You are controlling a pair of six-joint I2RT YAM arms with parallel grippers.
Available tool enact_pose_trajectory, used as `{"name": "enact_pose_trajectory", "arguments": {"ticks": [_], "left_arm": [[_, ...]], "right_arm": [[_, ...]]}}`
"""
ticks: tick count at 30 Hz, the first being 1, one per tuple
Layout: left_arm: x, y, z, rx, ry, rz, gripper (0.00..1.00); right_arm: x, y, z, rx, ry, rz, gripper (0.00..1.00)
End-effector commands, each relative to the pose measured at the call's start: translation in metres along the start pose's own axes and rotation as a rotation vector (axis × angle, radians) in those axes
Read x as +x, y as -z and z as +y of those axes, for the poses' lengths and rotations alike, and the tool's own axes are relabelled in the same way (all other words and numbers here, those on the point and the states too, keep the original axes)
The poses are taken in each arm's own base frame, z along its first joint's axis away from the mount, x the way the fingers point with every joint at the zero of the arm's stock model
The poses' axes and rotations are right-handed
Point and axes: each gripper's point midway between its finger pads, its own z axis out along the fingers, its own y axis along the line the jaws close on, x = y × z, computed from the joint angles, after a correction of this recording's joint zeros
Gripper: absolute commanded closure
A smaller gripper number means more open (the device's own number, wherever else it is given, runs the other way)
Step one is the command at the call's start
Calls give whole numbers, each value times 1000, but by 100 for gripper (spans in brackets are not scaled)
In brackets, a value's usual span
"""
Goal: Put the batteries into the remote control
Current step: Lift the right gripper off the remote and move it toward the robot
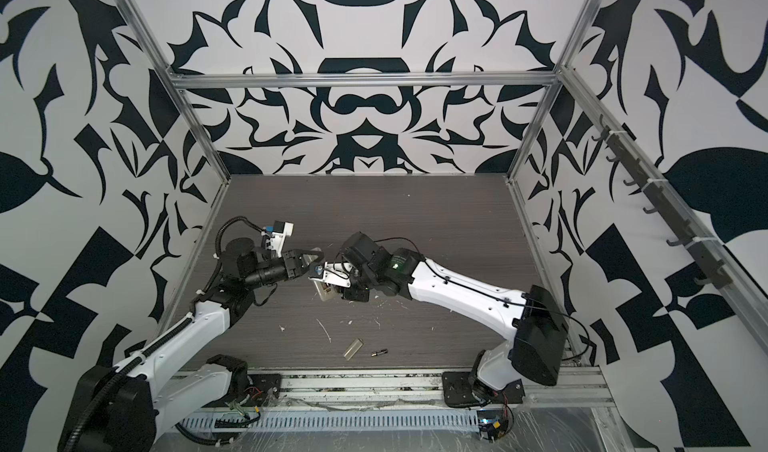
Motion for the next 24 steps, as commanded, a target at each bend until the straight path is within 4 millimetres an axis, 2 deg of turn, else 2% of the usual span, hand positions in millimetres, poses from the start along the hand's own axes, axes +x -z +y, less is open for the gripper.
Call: {"name": "enact_pose_trajectory", "arguments": {"ticks": [1,4,7,11,15,19,21,24], "left_arm": [[-6,1,1,-12,-6,-10,100],[-8,4,6,-34,-3,-27,100],[-8,6,11,-65,-6,-31,100],[-8,9,26,-140,-24,-57,100],[-9,6,28,-140,-26,-51,100],[-8,7,29,-146,-25,-52,100],[-9,8,30,-156,-36,-61,100],[-10,10,30,-163,-45,-68,100]], "right_arm": [[5,22,5,8,-83,-16,56],[18,32,15,-12,-162,7,48],[32,38,15,35,-335,0,40],[62,39,14,129,-674,-6,23],[98,46,8,272,-964,38,12],[130,67,2,484,-1136,136,9],[136,68,12,514,-1156,190,8],[144,57,33,498,-1184,297,8]]}}
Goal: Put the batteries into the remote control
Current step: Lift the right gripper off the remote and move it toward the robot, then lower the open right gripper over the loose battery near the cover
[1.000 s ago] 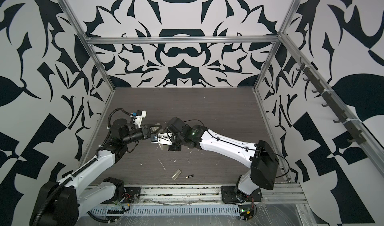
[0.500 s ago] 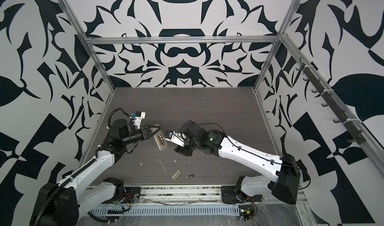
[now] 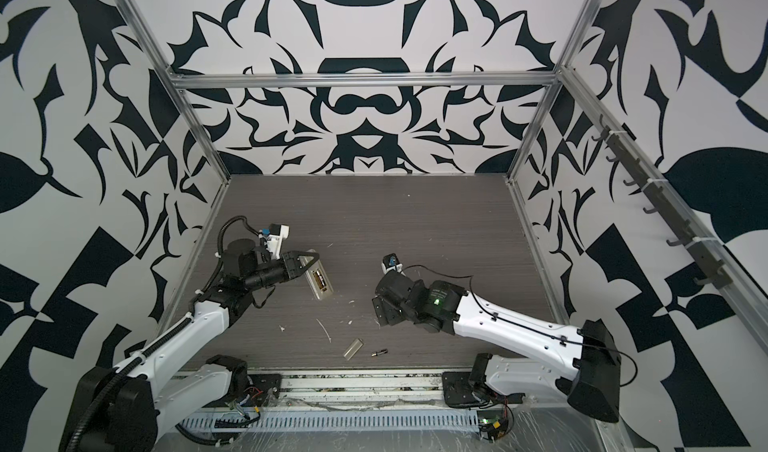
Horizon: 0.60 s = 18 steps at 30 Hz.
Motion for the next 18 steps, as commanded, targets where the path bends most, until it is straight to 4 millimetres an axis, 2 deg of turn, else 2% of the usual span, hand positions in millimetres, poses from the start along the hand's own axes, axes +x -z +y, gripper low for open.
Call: {"name": "enact_pose_trajectory", "arguments": {"ticks": [1,3,7,18], "left_arm": [[-6,4,-5,0,-35,-25,100],[-7,5,-7,6,-36,-26,100],[-7,7,-11,20,-46,-35,100],[-11,14,-27,73,-72,-68,100]], "right_arm": [[13,2,-4,103,-129,48,8],[27,-5,14,81,-141,92,8],[55,-16,32,50,-184,193,9],[85,-30,50,-12,-306,303,25]]}}
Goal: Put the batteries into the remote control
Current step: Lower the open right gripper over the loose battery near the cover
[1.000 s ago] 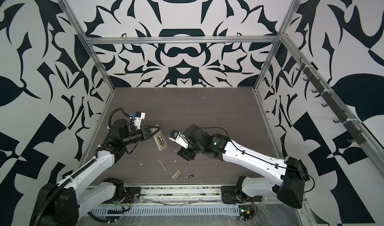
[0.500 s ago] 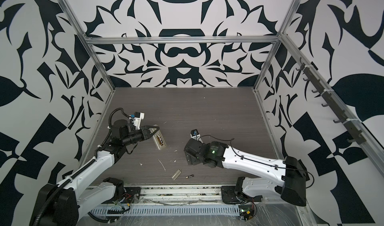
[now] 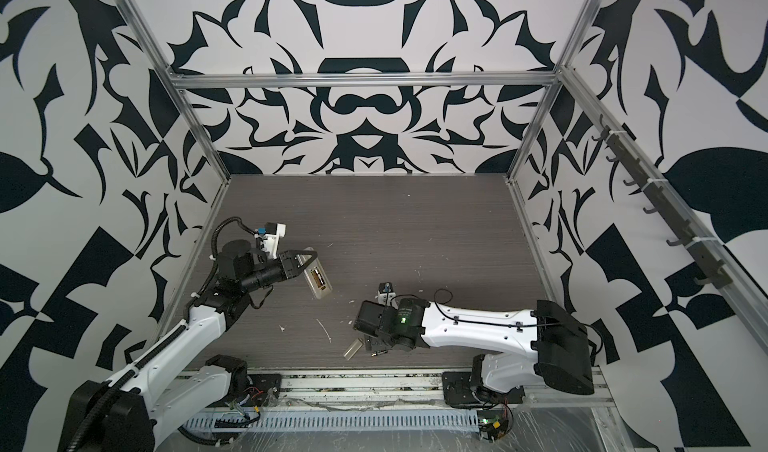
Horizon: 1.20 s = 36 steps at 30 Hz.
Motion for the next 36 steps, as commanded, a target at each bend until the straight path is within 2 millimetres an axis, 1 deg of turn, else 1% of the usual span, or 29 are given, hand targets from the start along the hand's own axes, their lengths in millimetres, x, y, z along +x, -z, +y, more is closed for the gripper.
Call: {"name": "enact_pose_trajectory", "arguments": {"ticks": [1,4,9,14,21,24,28,31,36], "left_arm": [[-7,6,-14,49,-36,-34,100],[-8,7,-21,73,-40,-34,100],[-8,8,-25,105,-30,-42,100],[-7,10,-33,143,-26,-42,100],[-6,15,-39,177,-29,-58,100],[-5,16,-41,183,-33,-63,100],[-4,16,-42,186,-37,-60,100],[-5,17,-43,189,-37,-62,100],[-3,16,-42,186,-38,-62,100]], "right_arm": [[11,-8,7,-21,-53,58,26],[19,-14,9,-10,-62,102,28],[24,-19,9,0,-77,129,30],[32,-29,6,30,-91,168,31],[34,-40,8,45,-86,179,36],[37,-44,7,43,-111,189,39],[38,-43,9,31,-126,192,42],[41,-44,7,36,-134,204,44],[39,-46,5,34,-150,196,48]]}}
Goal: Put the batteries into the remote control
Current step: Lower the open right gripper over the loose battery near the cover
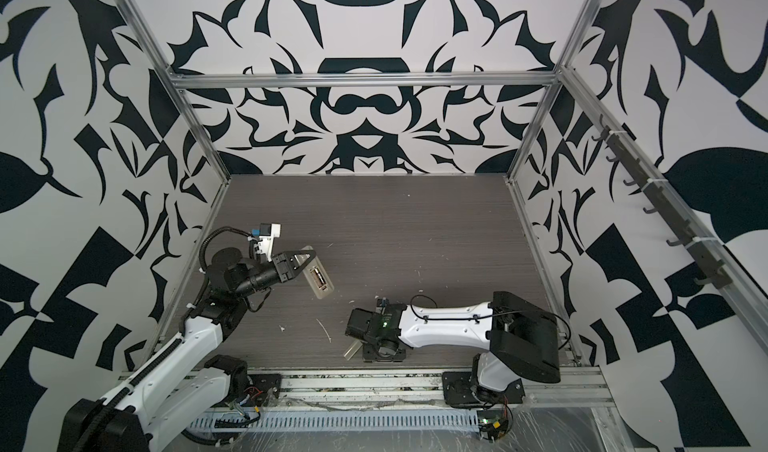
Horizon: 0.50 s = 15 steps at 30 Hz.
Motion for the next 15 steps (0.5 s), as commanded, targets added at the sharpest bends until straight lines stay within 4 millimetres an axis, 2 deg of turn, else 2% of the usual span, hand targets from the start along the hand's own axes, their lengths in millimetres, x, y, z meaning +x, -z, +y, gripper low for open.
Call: {"name": "enact_pose_trajectory", "arguments": {"ticks": [1,15], "left_arm": [[-1,1,-9,33,-21,-10,100],[3,3,-11,39,-29,-9,100]], "right_arm": [[0,1,-2,-1,-24,-2,48],[-6,-3,-1,-15,-29,8,51]]}}
